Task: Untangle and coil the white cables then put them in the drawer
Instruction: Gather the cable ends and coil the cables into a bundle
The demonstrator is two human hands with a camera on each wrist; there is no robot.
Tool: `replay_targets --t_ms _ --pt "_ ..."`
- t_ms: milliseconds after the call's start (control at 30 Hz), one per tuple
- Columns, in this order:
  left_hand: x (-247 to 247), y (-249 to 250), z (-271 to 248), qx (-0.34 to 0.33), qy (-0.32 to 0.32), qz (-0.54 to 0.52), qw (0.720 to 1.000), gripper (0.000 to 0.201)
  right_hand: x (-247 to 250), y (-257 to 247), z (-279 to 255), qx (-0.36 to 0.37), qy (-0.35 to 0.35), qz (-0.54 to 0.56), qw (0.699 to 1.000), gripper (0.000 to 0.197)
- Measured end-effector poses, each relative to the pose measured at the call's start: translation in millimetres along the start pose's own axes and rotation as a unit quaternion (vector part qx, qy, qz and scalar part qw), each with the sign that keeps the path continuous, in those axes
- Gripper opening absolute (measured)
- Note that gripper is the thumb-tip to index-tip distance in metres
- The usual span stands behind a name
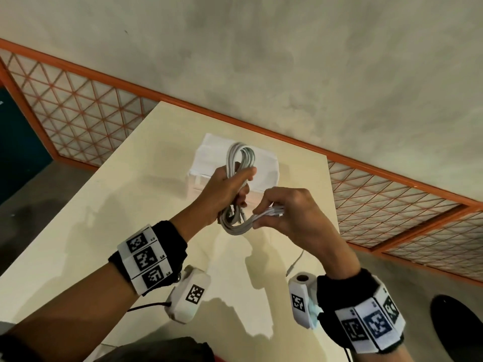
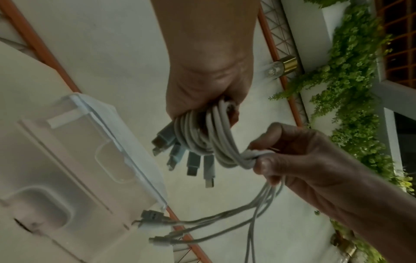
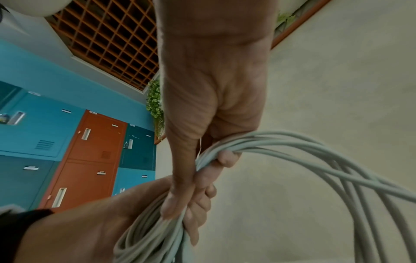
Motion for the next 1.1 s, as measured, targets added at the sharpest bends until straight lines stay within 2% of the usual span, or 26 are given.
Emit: replay_targets --t_ms 200,367,500,633,767,900,1033,1100 --pt "-11.2 2.4 -12.1 -0.014 -0.049 0.042 0.998 0.027 6.6 -10.6 7.0 0.034 0.027 -0.023 0.999 0.06" --pt "-26.5 -10.1 -24.5 0.065 -0.12 0.03 0.99 0.038 5.0 -24.0 13.4 0.002 -0.022 -0.109 0.994 0.07" --pt "-28.2 -11.2 -27.3 0.069 -0.151 0.029 0.986 0.035 5.7 -22.1 13.0 -0.01 -0.026 -0.135 0.99 0.079" --pt "-29.7 -13.7 -31.5 0.076 -0.17 0.068 0.98 0.041 7.7 -15.4 11.4 -0.016 -0.015 -0.136 0.991 0.084" --pt "-26.5 -13.6 -31.6 0.063 -0.16 0.139 0.975 0.042 6.7 -6.4 9.0 -0.02 -0.004 -0.054 0.998 0.078" --pt "-13.5 -17.0 -31.7 0.074 -0.166 0.188 0.965 0.035 23.4 15.8 1.6 -0.072 -0.005 -0.003 0.997 0.062" --pt "-7.3 -21.7 -31.3 0.081 -0.179 0.177 0.964 0.034 17.2 30.6 -8.5 -0.114 -0.121 0.019 0.986 0.035" --pt "-9.4 -25.4 -32.5 0.081 -0.189 0.169 0.964 0.038 11.6 33.4 -13.5 -0.119 -0.155 0.055 0.979 0.038"
Point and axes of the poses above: each hand's wrist, its own z-axis towards the middle knuckle, its own x-axis out of the back of the hand, y = z × x, the point moved 6 cm from there along z, towards the middle knuckle, and after that the axes turned 2 degrees about x, right-handed, at the moved point
